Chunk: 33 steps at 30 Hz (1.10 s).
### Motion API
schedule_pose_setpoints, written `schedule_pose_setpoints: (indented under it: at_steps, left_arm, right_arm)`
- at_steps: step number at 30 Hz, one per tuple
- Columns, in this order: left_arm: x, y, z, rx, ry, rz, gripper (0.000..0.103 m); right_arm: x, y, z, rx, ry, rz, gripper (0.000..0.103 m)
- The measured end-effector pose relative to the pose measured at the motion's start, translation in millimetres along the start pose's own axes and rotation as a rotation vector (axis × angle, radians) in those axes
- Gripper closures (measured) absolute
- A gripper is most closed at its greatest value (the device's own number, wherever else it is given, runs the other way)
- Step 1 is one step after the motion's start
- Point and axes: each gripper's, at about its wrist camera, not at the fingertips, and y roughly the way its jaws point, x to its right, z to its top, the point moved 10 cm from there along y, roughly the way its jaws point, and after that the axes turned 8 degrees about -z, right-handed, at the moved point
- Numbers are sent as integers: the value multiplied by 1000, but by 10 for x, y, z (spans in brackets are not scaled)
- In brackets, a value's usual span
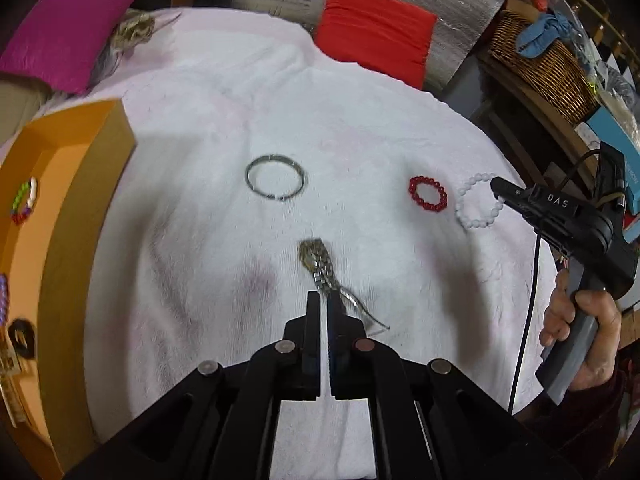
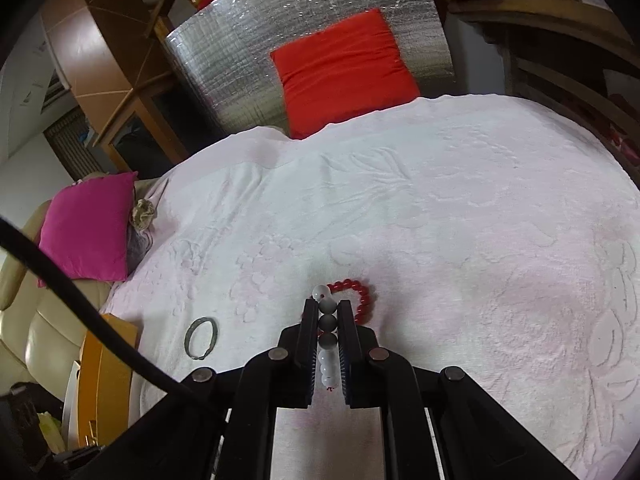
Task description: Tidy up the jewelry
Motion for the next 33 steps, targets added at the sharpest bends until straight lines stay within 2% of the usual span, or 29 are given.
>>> schedule_pose_setpoints:
  at_steps: [1,2,3,5,7,11,13,14,18,26,29,33]
  left_arm:
    - [15,31,-29,-10,-13,-7,96]
    - [34,83,-45,-18,-25,-12,86]
    - [44,118,-60,-23,-31,-12,70]
    - [91,256,-65,-30,-44,9,53]
    - [115,382,-46,-31,-57,21,48]
    - [69,673,-19,-53,-82,72,49]
    - [61,770,-9,-53,-70,89,63]
    - [41,814,-9,-55,-51,119,77]
    - [42,812,34,-38,-5,126,89]
    - [150,584,66,-2,59,91,91]
    - [150,403,89,25,48,60,91]
    - [163,150,191,71,9,13,91]
  right_arm:
    - [29,5,2,-4,11,4,93]
    - [47,12,6,-9,18,6,93]
    - [66,24,6,-14,26,10,93]
    - [81,25,7,-17,26,11,93]
    - [96,8,13,-12,23,12,93]
    - [157,1,31,-11,34,17,93]
    - [180,9,35,-13,37,16,93]
    - [192,13,34,-15,39,15,93]
    - [214,23,43,-17,46,18,93]
    - [131,25,15,-31,54,65,93]
    - [46,9,-5,-39,60,112,93]
    - [-45,20,-53,-50,60,131,93]
